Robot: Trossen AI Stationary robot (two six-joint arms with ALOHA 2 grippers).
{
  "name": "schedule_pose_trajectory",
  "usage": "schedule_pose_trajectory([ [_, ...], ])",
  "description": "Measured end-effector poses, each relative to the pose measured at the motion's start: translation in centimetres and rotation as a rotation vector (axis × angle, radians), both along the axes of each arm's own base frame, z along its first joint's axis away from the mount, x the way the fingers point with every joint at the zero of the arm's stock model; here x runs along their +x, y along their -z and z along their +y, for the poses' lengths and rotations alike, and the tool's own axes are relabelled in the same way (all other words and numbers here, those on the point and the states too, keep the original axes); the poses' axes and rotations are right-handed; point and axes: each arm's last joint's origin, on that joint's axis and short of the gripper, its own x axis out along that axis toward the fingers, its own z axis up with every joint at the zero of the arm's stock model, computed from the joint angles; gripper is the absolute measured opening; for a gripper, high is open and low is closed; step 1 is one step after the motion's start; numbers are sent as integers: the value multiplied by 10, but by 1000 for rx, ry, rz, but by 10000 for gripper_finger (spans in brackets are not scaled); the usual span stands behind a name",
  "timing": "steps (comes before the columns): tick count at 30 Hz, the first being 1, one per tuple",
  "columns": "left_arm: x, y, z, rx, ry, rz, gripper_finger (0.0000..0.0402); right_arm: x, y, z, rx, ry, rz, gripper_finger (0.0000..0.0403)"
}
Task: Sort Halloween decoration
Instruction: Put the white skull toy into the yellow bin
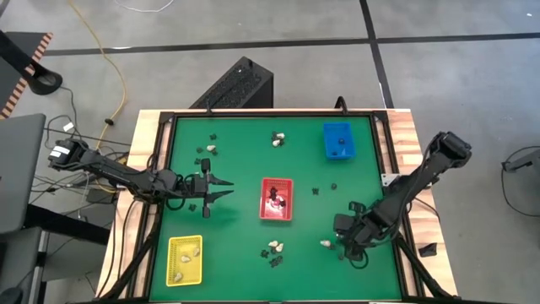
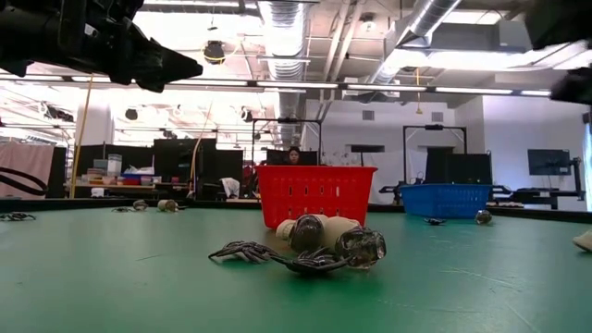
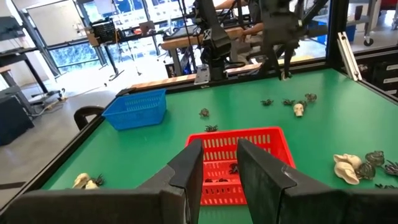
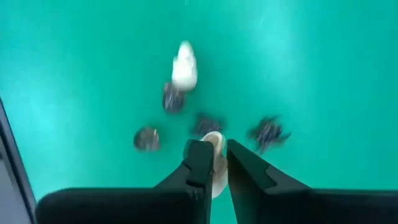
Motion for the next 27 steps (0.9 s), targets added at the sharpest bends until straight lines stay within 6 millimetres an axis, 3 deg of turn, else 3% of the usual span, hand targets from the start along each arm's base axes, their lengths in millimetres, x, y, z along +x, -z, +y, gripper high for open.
schedule_pose_trajectory([
  [5, 0, 0, 0, 0, 0, 3, 89, 18, -9, -6, -65, -77, -193, 64],
  [15, 0, 1, 0, -24, -1, 6, 89, 104, -19, -22, -261, -397, -763, 45],
  [20, 0, 4, 0, -72, -2, 36, 89, 109, -10, -35, -142, -300, -681, 35],
  [24, 0, 7, 0, -83, -3, 58, 89, 97, -6, -44, -32, -140, -516, 42],
  [27, 0, 6, 0, -73, -2, 57, 89, 89, -3, -40, -16, -136, -437, 64],
])
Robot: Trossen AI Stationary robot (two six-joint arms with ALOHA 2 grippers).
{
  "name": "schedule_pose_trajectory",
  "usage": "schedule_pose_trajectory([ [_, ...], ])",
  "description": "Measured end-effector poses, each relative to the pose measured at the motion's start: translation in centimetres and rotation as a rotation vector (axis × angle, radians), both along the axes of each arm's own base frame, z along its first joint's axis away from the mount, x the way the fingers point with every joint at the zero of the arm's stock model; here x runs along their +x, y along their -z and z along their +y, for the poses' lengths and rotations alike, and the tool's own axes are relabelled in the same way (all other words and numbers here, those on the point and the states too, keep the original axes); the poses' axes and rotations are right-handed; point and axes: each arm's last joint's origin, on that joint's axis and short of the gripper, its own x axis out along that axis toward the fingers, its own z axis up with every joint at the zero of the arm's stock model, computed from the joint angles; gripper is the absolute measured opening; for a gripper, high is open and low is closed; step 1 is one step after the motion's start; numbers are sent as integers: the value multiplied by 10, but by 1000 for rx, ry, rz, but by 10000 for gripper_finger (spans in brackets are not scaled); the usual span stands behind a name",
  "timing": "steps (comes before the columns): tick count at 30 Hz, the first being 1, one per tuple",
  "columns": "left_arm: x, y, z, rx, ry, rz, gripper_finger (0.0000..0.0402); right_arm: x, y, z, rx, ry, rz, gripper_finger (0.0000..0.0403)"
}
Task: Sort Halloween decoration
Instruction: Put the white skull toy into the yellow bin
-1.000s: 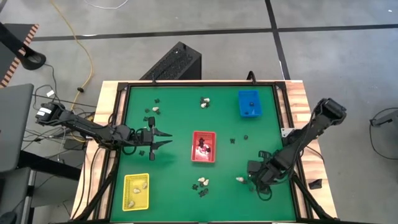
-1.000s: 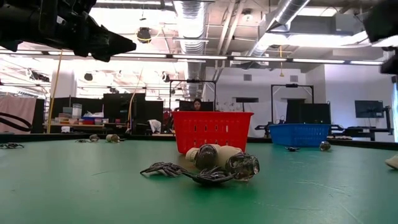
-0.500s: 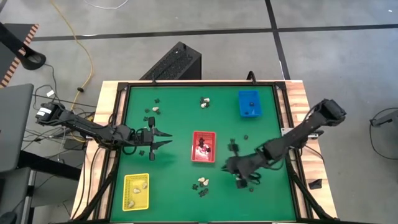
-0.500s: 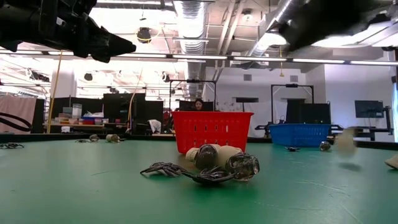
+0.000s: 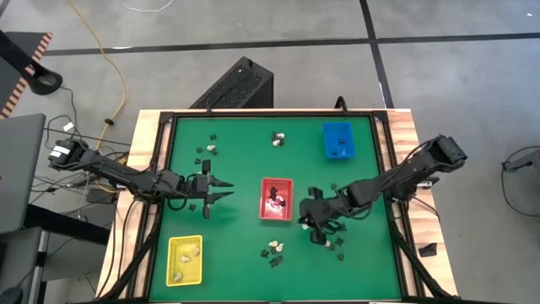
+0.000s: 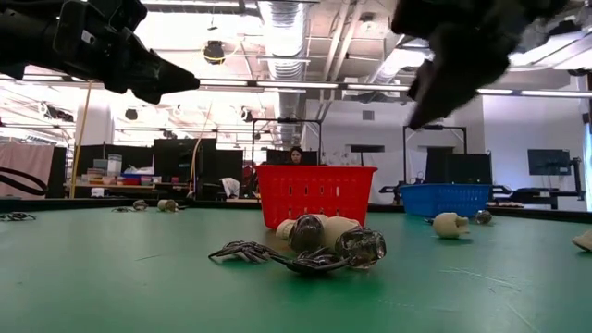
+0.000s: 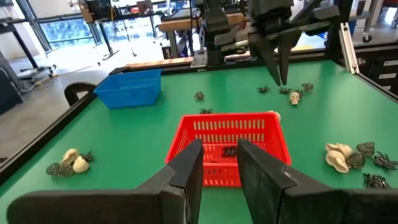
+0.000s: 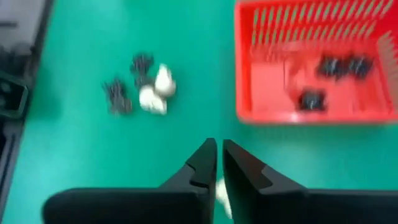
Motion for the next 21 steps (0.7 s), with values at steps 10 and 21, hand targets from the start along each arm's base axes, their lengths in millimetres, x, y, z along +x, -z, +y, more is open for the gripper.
schedule_pose_trajectory([
  [10, 0, 0, 0, 8, -3, 1, 89, -1, 37, 27, -203, -41, 63, 185],
  [21, 0, 0, 0, 6, -2, 1, 89, 8, 71, 27, -254, -16, 160, 243],
])
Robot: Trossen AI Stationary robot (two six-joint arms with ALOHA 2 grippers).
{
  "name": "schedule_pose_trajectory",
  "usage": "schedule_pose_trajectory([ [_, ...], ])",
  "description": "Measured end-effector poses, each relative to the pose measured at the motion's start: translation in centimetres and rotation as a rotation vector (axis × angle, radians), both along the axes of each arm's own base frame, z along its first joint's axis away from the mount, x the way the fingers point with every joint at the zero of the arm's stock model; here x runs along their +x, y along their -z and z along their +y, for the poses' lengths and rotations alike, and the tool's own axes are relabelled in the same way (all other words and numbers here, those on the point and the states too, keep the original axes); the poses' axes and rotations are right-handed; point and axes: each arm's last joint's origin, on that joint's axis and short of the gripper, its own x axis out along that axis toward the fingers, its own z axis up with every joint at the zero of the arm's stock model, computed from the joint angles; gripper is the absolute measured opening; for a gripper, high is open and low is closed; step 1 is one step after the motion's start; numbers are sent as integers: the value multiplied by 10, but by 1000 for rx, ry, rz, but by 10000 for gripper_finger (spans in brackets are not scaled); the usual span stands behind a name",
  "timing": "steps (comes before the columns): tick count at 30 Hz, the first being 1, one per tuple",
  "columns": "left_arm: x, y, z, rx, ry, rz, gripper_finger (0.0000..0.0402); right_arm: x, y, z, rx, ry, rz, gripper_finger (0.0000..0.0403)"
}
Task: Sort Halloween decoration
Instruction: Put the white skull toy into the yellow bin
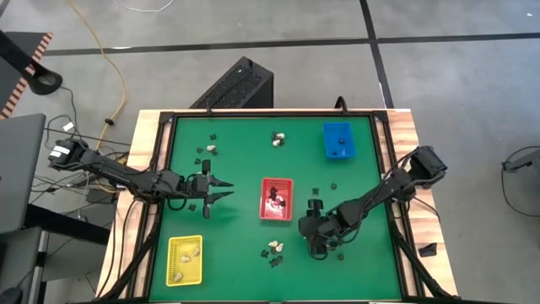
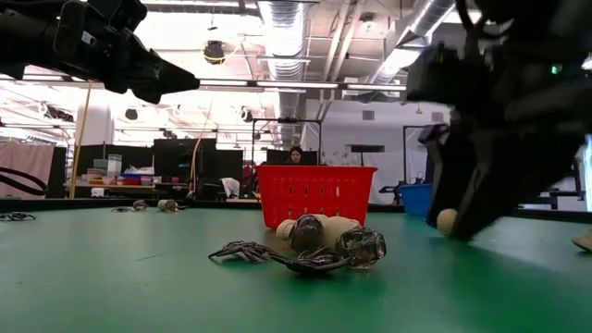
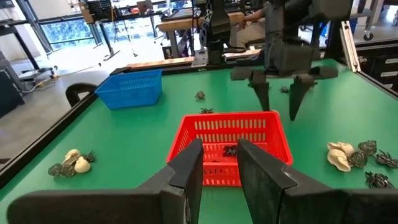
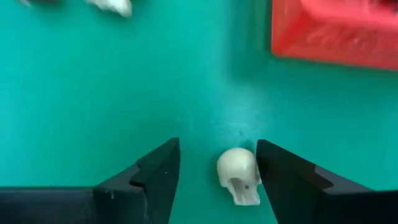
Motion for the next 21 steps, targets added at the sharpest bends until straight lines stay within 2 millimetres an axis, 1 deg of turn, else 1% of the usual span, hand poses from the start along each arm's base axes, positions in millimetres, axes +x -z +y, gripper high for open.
schedule_pose_trajectory([
  [6, 0, 0, 0, -6, 1, -1, 89, 3, 11, 1, -18, 8, 23, 237],
  [10, 0, 0, 0, -8, 1, -2, 89, 1, 13, 0, -32, 20, 52, 227],
  [16, 0, 0, 0, -8, 1, -2, 89, -8, 10, -1, -45, 38, 95, 196],
  [21, 0, 0, 0, -9, 1, -2, 89, -9, 10, -1, -52, 35, 103, 168],
])
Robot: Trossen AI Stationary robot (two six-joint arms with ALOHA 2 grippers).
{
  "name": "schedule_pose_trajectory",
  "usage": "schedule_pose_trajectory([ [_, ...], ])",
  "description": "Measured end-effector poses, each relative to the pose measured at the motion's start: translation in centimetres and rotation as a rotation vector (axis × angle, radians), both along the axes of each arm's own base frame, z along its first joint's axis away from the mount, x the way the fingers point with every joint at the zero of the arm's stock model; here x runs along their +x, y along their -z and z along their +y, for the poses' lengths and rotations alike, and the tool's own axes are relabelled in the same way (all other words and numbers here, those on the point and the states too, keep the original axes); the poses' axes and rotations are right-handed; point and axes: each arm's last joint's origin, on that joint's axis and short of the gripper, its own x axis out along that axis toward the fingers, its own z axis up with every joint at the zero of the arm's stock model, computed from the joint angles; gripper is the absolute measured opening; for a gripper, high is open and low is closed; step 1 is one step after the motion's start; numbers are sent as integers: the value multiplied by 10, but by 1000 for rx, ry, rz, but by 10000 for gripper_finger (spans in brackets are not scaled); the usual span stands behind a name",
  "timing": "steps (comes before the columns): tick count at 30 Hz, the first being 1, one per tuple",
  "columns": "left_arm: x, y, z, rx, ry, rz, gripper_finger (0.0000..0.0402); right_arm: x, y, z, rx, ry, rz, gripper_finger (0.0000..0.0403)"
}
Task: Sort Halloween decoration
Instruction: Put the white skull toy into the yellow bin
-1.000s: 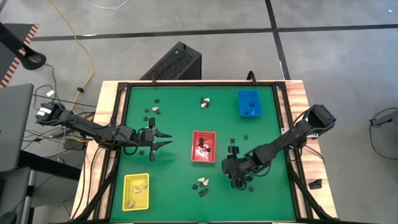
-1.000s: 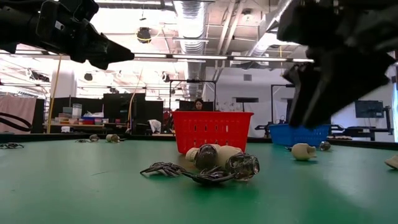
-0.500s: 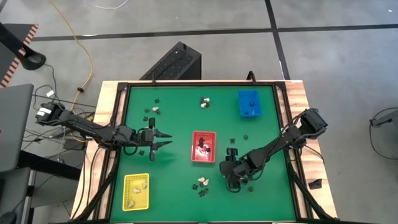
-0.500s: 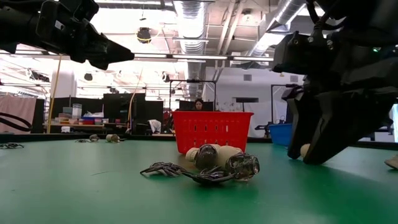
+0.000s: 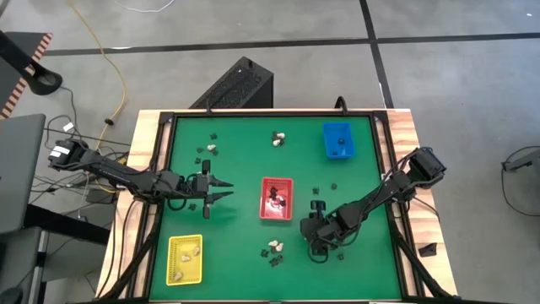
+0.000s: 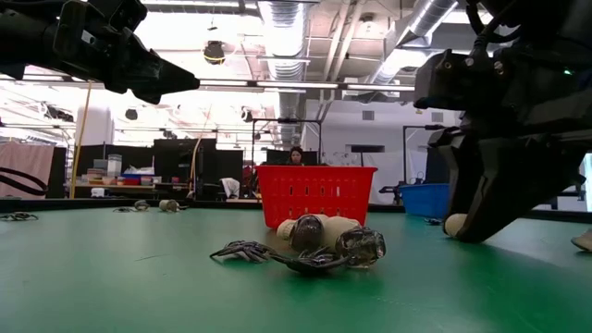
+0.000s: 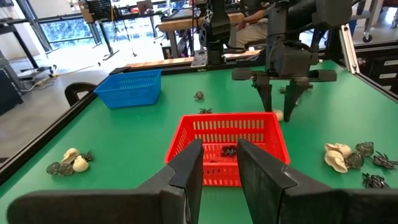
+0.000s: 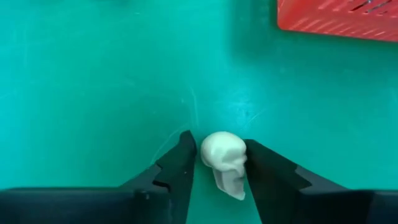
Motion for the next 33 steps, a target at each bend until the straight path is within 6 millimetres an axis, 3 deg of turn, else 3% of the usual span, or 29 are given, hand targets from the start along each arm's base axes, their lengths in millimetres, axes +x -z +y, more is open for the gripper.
schedule_pose_trajectory([
  [7, 0, 0, 0, -1, 0, 0, 89, 0, 0, 0, -5, -10, 0, 129],
  [14, 0, 0, 0, -2, 0, -3, 89, 0, -17, 0, 34, -44, -84, 131],
  [25, 0, -2, 0, -5, 6, -17, 89, 23, -83, -4, 126, -149, -576, 131],
  [33, 0, -1, 0, -35, 5, -14, 89, 65, -81, -13, 156, -323, -918, 131],
])
